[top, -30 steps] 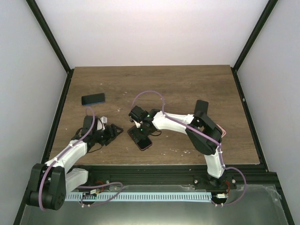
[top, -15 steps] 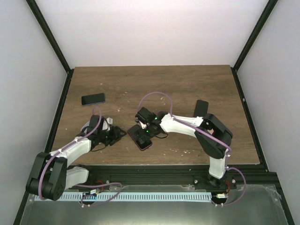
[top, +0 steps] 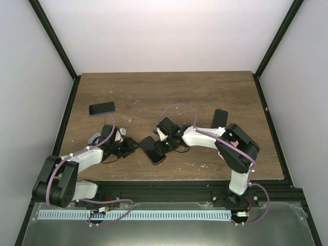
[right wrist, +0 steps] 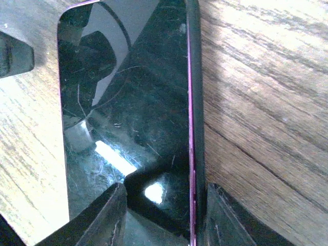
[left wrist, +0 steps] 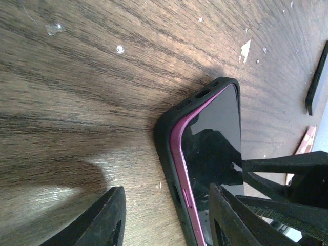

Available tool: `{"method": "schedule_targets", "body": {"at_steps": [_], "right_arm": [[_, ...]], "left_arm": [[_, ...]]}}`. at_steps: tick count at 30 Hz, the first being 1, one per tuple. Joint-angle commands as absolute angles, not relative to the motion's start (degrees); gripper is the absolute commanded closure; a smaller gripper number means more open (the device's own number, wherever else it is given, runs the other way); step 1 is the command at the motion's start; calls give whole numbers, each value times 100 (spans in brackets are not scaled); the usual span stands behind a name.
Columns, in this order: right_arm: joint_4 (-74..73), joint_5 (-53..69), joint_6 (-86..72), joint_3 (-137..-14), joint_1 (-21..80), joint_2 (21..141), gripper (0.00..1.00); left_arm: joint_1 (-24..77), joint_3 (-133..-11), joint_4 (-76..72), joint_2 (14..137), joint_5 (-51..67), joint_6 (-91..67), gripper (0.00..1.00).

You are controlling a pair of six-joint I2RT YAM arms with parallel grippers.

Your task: Put the phone into the phone case

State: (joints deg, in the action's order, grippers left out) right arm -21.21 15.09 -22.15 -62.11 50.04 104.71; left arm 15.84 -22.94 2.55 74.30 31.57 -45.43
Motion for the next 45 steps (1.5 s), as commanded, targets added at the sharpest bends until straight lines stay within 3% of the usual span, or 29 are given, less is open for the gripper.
{"method": "schedule_targets", "body": {"at_steps": [1,9,18,28,40,45], "right_arm": [[-1678,1913,-2571,-5934,5001,10342,61],[-524,2519,-3872,-5125,5027,9974,70],[-76,2635,-4297,-4385,5028,9346,64],[2,2663,-4195,-4266,5130,9508,87],[113,2436,-4447,-4437,5410,9807,99],[228,2307,-4638,-4424,5505,9831,99]], "left_arm": [[1643,-2340,21,7490,3200,-4592,55],[1687,-2273,352,7275,3211,-4529,56],[1766,-2259,601,7154,3365,-4496,54],[1846,-2262,501,7247,3498,-4555,55],[1890,-2275,331,7588,3507,-4518,60],[1897,-2351,314,7661,3449,-4498,63]]}}
